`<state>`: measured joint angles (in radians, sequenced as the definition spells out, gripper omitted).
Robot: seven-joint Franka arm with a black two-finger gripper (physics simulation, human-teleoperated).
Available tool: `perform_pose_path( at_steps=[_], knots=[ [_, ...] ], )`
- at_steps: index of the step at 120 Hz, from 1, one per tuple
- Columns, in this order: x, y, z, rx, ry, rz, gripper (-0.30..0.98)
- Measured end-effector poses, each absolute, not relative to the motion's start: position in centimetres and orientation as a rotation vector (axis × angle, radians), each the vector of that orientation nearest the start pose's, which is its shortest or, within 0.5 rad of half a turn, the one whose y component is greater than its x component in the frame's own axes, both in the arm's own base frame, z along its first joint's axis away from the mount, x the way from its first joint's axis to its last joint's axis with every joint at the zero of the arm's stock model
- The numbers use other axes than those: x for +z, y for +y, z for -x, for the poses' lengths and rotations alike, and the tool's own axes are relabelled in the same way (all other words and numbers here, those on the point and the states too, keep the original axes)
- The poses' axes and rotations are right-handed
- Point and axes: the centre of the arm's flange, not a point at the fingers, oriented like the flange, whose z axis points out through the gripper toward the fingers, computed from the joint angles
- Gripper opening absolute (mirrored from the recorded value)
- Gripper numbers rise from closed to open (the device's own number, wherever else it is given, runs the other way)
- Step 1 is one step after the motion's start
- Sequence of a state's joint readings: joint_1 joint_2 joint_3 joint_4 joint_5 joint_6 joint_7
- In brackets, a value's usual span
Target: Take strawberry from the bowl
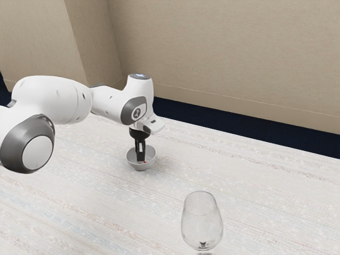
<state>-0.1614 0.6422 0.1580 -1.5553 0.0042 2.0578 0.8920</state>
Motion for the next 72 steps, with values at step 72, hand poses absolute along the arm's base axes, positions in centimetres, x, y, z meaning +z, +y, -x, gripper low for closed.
perform_pose_path(
  at_steps=[72],
  knots=[
    [25.59, -1.47, -69.69, 0.242, 1.389, 2.762, 0.24]
  ],
)
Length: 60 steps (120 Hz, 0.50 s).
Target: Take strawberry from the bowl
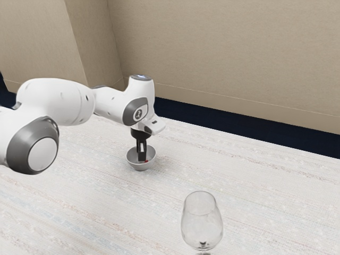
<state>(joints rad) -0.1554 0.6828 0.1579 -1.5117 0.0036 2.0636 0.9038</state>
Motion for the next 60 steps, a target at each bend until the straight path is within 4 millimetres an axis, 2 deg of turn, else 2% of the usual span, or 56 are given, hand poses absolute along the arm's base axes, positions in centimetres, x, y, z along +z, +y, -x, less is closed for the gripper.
perform_pose_path(
  at_steps=[20, 44, 60],
  knots=[
    [25.24, -1.49, -69.80, 0.246, 1.393, 2.760, 0.22],
    [25.26, -1.57, -69.89, 0.243, 1.397, 2.757, 0.13],
    [26.13, -1.95, -70.18, 0.219, 1.401, 2.746, 0.08]
  ],
)
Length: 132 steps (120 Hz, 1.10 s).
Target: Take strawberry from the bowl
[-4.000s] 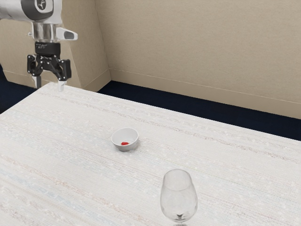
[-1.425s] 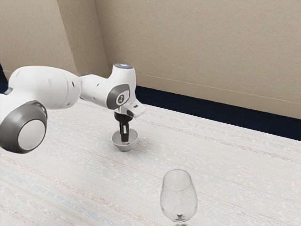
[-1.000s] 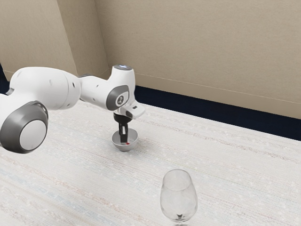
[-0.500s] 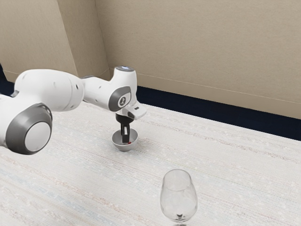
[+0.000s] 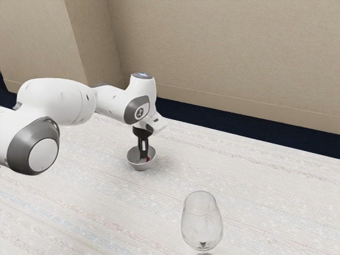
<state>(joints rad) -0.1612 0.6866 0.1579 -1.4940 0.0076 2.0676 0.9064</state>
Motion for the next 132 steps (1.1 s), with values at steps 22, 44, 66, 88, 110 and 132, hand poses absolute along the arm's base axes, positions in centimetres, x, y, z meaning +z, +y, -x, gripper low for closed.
perform_pose_path(
  at_steps=[22, 44, 66, 88, 110, 132],
  knots=[
    [30.5, -3.4, -70.6, 0.133, 1.416, 2.714, 0.04],
    [34.4, -9.7, -69.9, 0.069, 1.521, 2.641, 0.01],
    [33.4, -16.9, -68.6, 0.078, 1.655, 2.577, 0.01],
    [31.2, -22.4, -67.5, 0.097, 1.762, 2.530, 0.03],
    [29.4, -24.2, -67.8, 0.102, 1.792, 2.524, 0.04],
    [28.7, -24.6, -67.9, 0.111, 1.800, 2.524, 0.19]
  ],
)
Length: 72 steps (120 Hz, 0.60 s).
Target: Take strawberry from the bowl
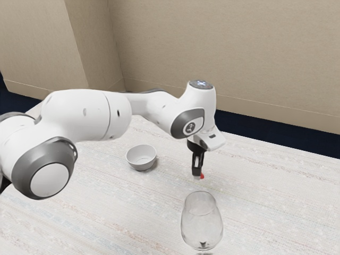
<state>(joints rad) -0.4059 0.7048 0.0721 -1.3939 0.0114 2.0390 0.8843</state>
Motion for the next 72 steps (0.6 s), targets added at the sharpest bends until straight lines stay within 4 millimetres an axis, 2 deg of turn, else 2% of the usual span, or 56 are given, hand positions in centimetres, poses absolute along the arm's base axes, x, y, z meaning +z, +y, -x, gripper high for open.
perform_pose_path(
  at_steps=[20, 28, 36, 48, 54, 61, 66, 72],
  knots=[
    [29.1, -24.4, -68.0, 0.109, 1.800, 2.530, 0.45],
    [30.9, -23.8, -68.2, 0.074, 1.774, 2.542, 0.51],
    [36.5, -22.1, -68.6, -0.032, 1.712, 2.562, 0.55],
    [44.5, -17.5, -68.7, -0.160, 1.544, 2.644, 0.60],
    [48.7, -13.8, -68.0, -0.203, 1.422, 2.709, 0.62],
    [53.9, -8.6, -65.8, -0.241, 1.259, 2.790, 0.63],
    [56.5, -5.3, -64.4, -0.246, 1.141, 2.841, 0.64],
    [58.5, -1.2, -63.1, -0.234, 0.993, 2.896, 0.65]
  ],
)
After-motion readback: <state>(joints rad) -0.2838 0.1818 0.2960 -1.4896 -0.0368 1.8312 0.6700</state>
